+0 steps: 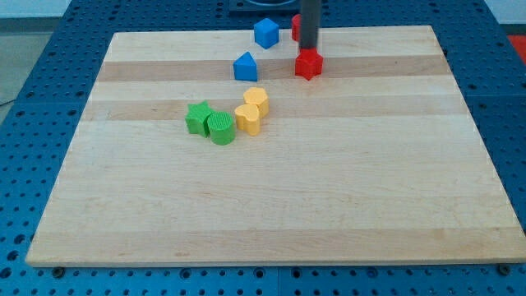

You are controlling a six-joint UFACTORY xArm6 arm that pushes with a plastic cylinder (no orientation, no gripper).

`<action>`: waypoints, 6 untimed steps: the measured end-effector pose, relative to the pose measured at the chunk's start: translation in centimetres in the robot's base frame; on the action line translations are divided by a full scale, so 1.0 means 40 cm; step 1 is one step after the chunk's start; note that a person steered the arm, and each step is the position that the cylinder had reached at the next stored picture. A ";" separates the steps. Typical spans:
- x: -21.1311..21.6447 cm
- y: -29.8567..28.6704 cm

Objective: Move the red star below the blue triangle

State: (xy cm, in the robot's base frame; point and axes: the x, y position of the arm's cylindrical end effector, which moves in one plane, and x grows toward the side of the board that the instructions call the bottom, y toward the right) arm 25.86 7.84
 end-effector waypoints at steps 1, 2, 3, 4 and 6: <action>0.022 0.059; 0.071 -0.018; 0.119 -0.143; 0.161 -0.301; 0.146 -0.212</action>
